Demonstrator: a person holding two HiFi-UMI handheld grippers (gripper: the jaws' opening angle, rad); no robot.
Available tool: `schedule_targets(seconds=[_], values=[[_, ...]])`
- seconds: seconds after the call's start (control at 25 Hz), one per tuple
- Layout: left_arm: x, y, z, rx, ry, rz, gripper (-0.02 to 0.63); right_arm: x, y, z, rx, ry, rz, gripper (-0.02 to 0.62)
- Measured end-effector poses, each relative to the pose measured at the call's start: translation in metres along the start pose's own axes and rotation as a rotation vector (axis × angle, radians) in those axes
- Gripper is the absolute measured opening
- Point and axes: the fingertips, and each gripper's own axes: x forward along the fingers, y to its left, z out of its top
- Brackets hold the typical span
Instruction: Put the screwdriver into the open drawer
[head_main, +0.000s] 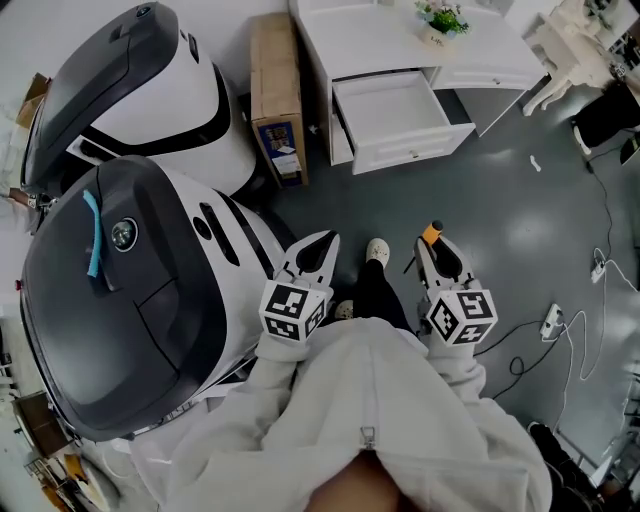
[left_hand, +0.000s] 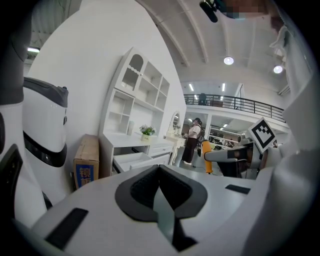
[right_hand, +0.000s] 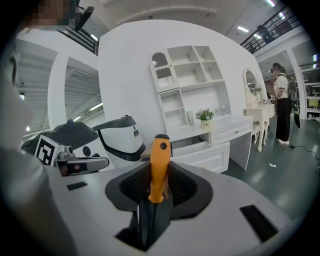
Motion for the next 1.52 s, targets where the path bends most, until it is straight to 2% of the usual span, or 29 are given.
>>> schedule_targets(seconds=[0.4,0.76,1.52], values=[[0.087,0.017,0.045,0.023,-0.022,0.007,0.017,0.054,-0.063,0.054,0.005,-0.026,0.004,0.121],[0.144,0.039,0.073,0.016,-0.034,0.05,0.017,0.107,-0.101,0.091,-0.007,-0.02,0.044,0.121],[0.227,0.056,0.091,0.017,-0.04,0.082,0.017,0.166,-0.163,0.121,-0.008,-0.015,0.081,0.121]])
